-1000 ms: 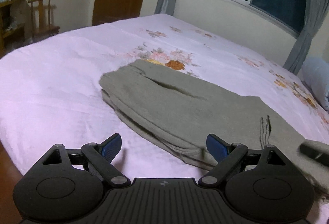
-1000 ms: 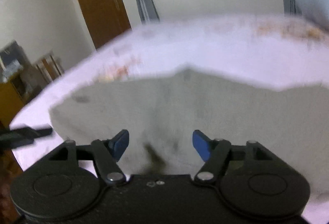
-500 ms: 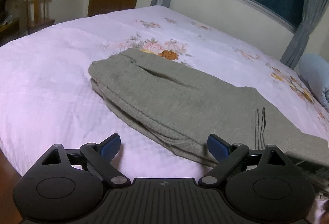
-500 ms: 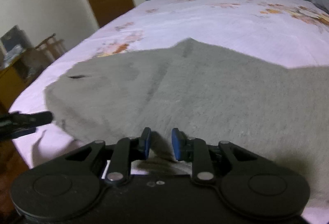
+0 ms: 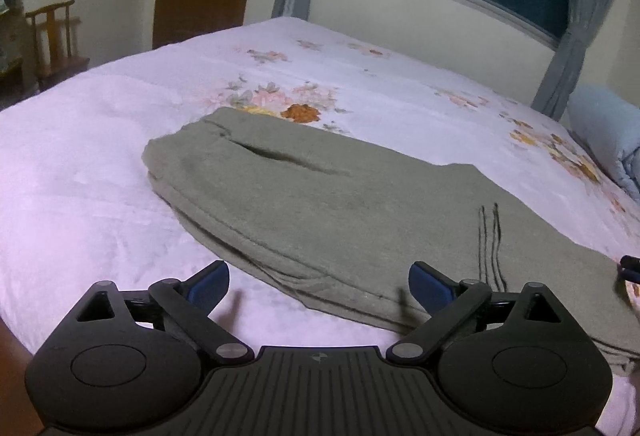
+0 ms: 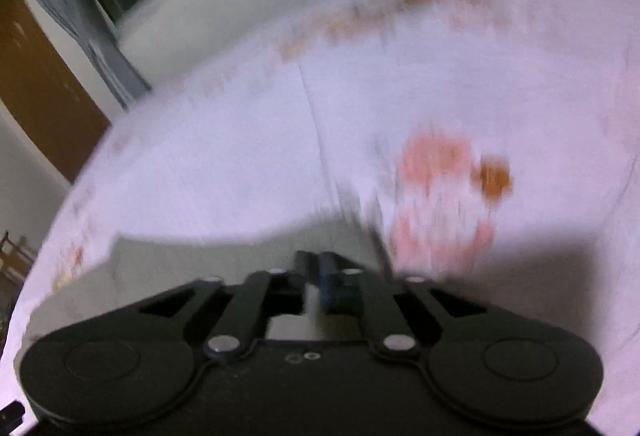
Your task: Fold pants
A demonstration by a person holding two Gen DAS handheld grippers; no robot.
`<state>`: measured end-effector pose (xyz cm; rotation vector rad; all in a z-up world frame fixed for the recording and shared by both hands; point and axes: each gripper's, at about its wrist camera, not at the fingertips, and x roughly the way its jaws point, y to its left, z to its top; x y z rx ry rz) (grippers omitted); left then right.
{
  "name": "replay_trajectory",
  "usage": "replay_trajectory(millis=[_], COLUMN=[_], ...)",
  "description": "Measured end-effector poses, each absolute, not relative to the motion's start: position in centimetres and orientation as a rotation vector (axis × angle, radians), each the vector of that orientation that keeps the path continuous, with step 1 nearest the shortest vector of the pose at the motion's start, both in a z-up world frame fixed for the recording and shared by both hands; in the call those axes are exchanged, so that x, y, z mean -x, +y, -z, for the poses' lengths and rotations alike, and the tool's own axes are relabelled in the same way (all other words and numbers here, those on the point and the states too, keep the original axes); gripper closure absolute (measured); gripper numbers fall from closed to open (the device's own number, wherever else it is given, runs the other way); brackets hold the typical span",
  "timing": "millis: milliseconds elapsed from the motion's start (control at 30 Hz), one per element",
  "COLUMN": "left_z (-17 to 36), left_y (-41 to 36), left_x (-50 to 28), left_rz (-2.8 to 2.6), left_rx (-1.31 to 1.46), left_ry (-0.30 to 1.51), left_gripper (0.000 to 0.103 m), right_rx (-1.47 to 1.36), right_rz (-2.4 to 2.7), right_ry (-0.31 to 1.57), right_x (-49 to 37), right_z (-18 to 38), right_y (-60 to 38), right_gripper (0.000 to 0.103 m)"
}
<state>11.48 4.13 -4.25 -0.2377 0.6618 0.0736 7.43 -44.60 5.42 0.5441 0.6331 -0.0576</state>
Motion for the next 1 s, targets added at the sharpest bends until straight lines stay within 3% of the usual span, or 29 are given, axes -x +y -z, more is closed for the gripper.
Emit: replay_trajectory(millis=[167,300,367,667,733,867,1000], left_z=[4.4,4.3,4.6,5.4,5.8,6.8,7.3], left_y=[5.9,9.1,10.5,12.5,12.9,13.6,13.8], left_x=[-12.5,-13.1,-13.6,-13.2,-12.9,-13.2,-14.0], left_rz=[-0.108,-0.178,-0.214,-0.218,-0.223,-0.23,-0.232], left_rx=[0.295,0.34,0.366,0.396,0.405,0.425,0.439], left_ry=[0.68,0.667,0.677,0.692,0.695,0.711,0.719], left_gripper=[0.006,0.005,0.004,0.004,0.003,0.003,0.003], right_rx=[-0.576,-0.536,-0.51,-0.133,-0.017,0.209,0.286], right_rz=[0.054,-0.011,-0.142,-0.427,-0.431,-0.417,-0.447], right_ry=[0.771,0.63,0.623,0.708,0.701,0.708,0.699], right_x=[-10.2,-6.5,-4.8,-4.9,-5.0,-4.4,-4.6], right_z=[-3.2,-6.9,-7.5,-5.9,-5.4,-4.4,-3.9], right_y=[-45.2,-43.8,-40.8,-23.4,-21.3,-18.3,-18.4], right_gripper=[0.094,0.082,0.081,0.076,0.067,0.074,0.07])
